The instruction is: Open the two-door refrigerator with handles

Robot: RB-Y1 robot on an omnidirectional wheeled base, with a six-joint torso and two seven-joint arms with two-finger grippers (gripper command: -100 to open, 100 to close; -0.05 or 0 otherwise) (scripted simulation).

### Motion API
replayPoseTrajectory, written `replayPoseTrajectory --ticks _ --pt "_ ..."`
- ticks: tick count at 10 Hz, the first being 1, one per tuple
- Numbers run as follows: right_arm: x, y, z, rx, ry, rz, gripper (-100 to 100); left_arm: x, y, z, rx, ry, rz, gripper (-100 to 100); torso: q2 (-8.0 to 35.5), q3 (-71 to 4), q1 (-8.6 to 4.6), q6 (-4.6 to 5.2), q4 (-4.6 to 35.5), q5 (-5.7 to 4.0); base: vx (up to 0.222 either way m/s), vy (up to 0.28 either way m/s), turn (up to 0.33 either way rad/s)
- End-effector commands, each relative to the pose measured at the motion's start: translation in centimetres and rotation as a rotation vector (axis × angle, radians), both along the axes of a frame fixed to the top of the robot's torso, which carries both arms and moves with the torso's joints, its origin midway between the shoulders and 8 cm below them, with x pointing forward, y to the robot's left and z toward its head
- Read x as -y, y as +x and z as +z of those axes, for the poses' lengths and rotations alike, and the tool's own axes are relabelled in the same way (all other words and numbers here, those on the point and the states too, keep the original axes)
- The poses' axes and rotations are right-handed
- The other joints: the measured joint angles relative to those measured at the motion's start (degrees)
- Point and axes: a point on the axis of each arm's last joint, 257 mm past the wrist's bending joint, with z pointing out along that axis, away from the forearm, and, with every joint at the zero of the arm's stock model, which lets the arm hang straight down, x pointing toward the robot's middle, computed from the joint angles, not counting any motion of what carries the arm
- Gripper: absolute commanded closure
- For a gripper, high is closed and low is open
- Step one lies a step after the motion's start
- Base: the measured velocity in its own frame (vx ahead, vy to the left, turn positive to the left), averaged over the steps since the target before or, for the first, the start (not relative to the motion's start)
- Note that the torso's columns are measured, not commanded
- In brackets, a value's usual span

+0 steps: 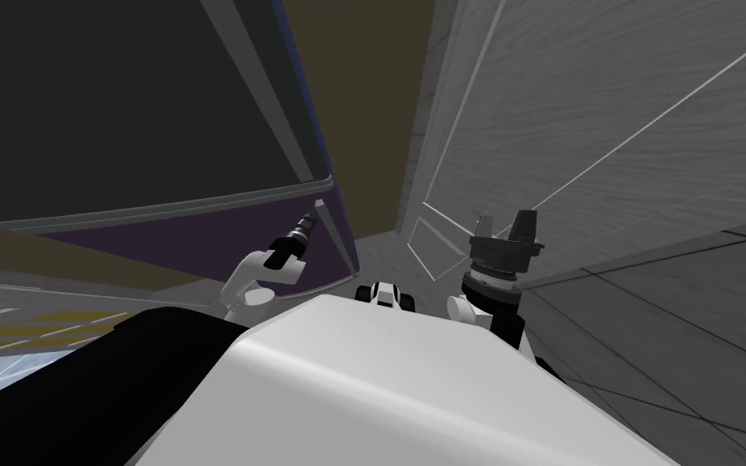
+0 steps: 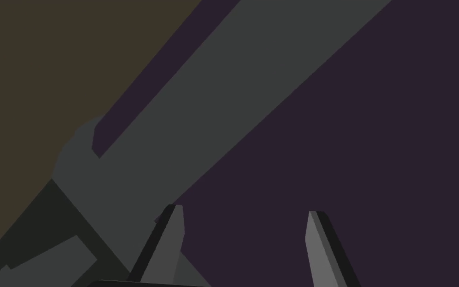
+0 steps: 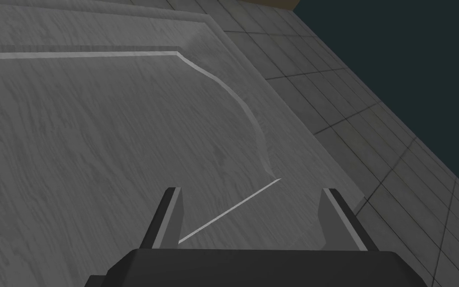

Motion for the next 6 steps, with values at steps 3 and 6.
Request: replayPoseTrajectory --ticks 3,6 --pt "0.0 0.0 0.0 0.0 0.0 0.0 0 0.4 0.2 -1.3 -0.026 -0.016 -0.015 100 -0.06 0.02 0.55 -0.38 -0.17 0.34 -0.045 0.024 0.003" --pt "0.0 0.0 0.0 0.0 0.0 0.0 0 2.4 0.5 -1.3 -0.027 -0.017 -0.08 100 1.09 0.8 1.2 -0.59 0.12 0.62 -0.311 0.119 -0.061"
